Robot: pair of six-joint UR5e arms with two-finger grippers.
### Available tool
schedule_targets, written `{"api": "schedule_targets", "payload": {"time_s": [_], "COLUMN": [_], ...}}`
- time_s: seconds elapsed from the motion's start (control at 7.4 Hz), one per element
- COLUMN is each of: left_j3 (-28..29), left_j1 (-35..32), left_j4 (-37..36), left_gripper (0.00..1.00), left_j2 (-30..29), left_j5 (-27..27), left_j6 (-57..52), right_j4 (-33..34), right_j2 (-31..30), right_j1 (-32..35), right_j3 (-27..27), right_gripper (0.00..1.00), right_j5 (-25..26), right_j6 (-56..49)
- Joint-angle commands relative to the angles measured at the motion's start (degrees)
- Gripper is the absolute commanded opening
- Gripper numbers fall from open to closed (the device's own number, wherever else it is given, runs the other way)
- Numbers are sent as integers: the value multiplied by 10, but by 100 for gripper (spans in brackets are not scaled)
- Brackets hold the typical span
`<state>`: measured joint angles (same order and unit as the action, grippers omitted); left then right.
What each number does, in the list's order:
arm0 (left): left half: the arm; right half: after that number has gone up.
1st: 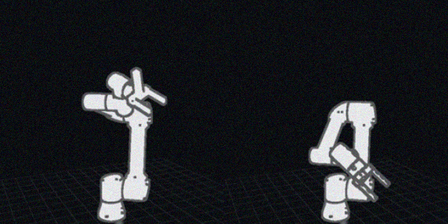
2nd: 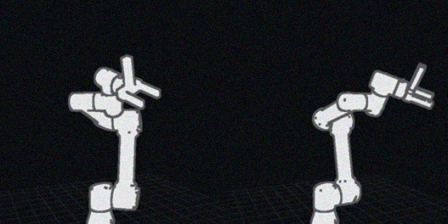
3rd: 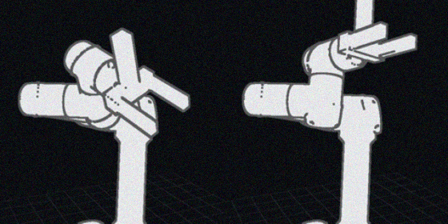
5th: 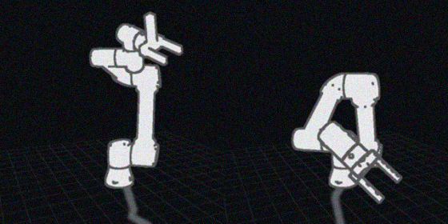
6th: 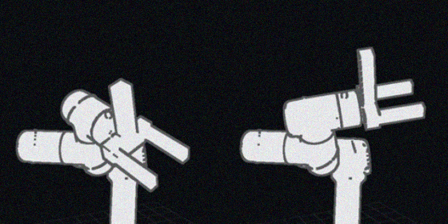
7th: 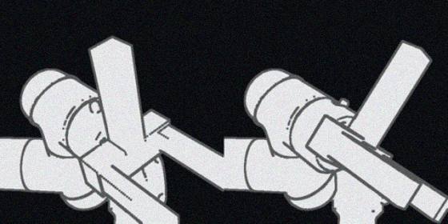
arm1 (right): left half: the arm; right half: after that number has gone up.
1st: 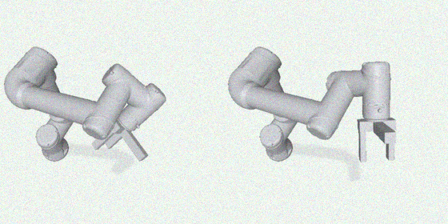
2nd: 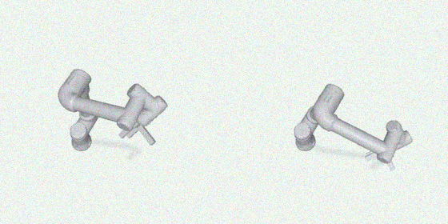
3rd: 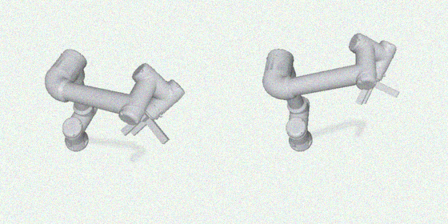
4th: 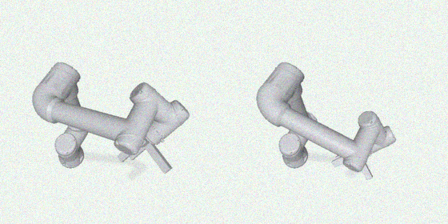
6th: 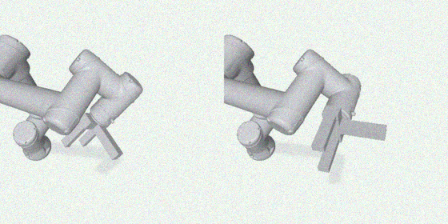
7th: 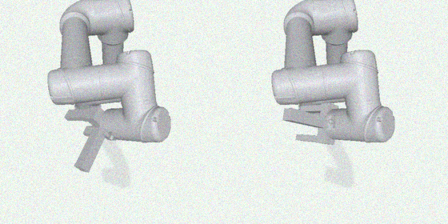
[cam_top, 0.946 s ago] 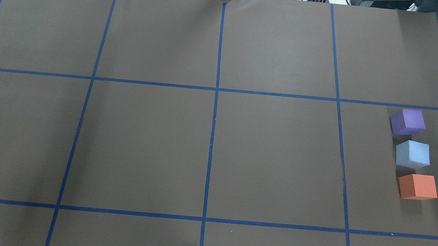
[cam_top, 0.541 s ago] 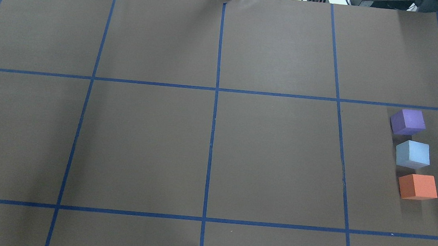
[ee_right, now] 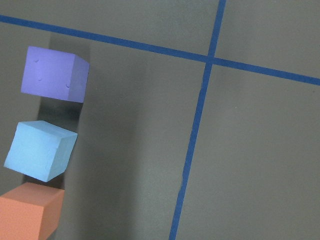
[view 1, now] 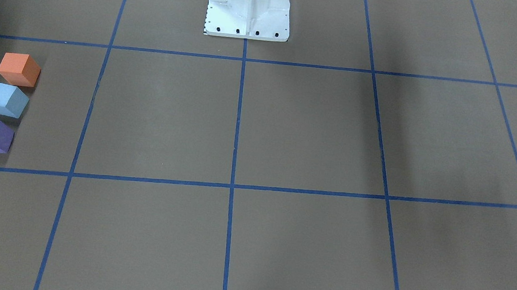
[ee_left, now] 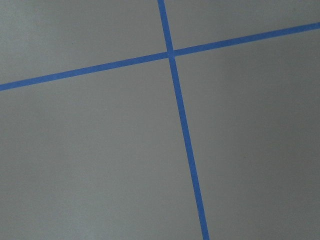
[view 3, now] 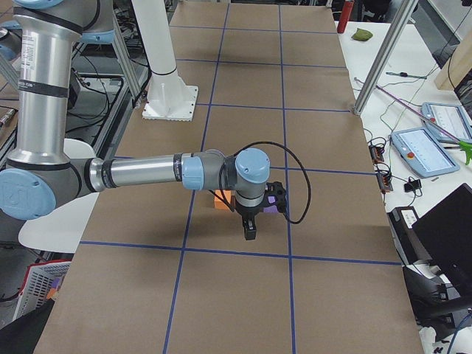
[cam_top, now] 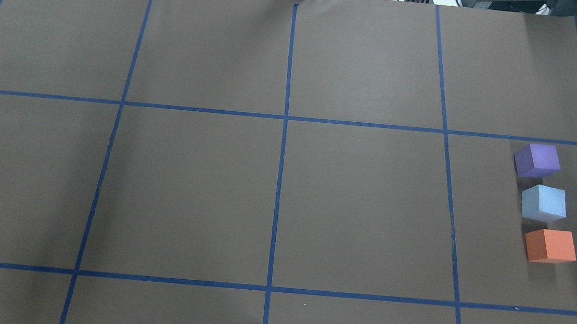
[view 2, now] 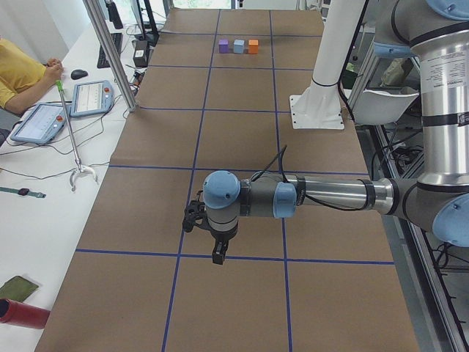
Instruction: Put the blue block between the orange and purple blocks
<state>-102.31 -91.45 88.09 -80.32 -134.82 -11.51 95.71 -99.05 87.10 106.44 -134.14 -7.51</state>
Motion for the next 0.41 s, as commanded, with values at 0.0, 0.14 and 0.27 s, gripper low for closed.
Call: {"api": "schedule_targets", "payload": {"time_s": [0.0, 0.14, 0.27], "left_j3": [-1, -3, -3], "left_j1": [0, 0, 0], "left_j4": [1, 0, 0], "left_gripper": [100, 100, 100], "left_j2": [2, 2, 2], "left_j5": [-1, -1, -1], "left_j6": [0, 0, 0], "right_j4": [0, 0, 0], "right_j2": [0, 0, 0], "right_j1": [0, 0, 0], "right_j3": [1, 1, 2], "right_gripper": [100, 100, 100], "right_j5": [-2, -3, -3], "right_j6": [1, 1, 1]}}
